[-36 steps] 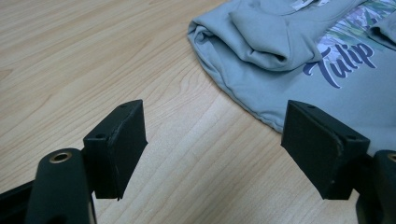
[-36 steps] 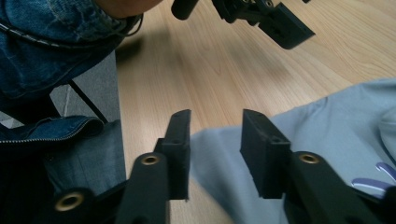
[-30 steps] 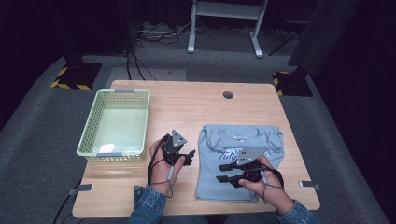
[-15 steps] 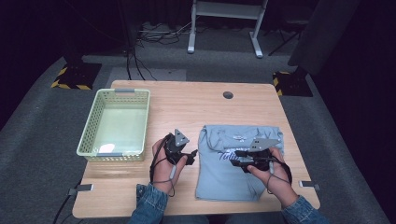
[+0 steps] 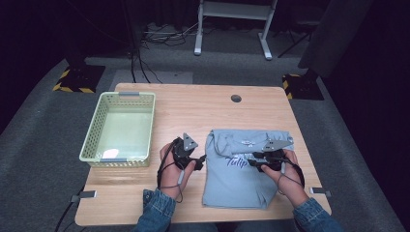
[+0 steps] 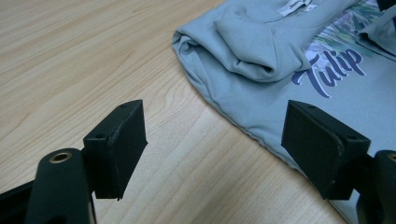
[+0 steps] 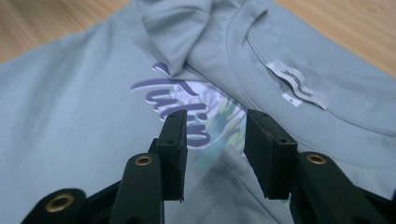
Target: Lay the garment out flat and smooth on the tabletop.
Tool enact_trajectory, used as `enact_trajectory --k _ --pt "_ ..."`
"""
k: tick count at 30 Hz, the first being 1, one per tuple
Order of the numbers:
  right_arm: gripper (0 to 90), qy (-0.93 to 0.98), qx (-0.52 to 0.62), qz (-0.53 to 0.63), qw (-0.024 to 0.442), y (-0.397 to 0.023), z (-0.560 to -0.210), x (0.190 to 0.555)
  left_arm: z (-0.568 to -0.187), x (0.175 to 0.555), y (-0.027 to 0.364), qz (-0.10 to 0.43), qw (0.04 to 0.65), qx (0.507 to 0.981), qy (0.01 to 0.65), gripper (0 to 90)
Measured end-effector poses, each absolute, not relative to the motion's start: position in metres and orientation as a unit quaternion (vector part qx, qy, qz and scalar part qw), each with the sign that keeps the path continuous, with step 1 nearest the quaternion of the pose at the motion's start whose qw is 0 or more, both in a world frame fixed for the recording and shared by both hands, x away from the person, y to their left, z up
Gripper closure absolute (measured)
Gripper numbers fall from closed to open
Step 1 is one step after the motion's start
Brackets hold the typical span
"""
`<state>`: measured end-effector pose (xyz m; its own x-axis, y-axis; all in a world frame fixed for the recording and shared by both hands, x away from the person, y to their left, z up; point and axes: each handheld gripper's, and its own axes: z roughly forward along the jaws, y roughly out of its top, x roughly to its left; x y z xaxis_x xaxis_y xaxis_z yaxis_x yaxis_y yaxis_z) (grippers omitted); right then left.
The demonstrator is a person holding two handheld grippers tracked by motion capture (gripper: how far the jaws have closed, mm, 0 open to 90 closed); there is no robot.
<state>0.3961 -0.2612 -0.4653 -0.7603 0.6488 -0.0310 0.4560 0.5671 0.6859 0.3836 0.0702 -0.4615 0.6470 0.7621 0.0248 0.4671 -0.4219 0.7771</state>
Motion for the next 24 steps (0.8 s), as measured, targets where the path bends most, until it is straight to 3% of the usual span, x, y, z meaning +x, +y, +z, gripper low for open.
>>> enact_trajectory --k 10,16,24 --pt "56.4 0.876 0.329 0.325 0.136 -0.265 -0.481 0.404 -0.462 0.385 0.067 0.188 0.386 0.823 0.372 21.6" --pt "80.9 0.890 0.312 0.311 0.115 -0.266 -0.485 0.405 -0.462 0.386 0.066 0.187 0.386 0.824 0.370 21.6" --pt "83.7 0.887 0.305 0.323 0.124 -0.276 -0.467 0.395 -0.461 0.387 0.064 0.188 0.389 0.823 0.369 21.6"
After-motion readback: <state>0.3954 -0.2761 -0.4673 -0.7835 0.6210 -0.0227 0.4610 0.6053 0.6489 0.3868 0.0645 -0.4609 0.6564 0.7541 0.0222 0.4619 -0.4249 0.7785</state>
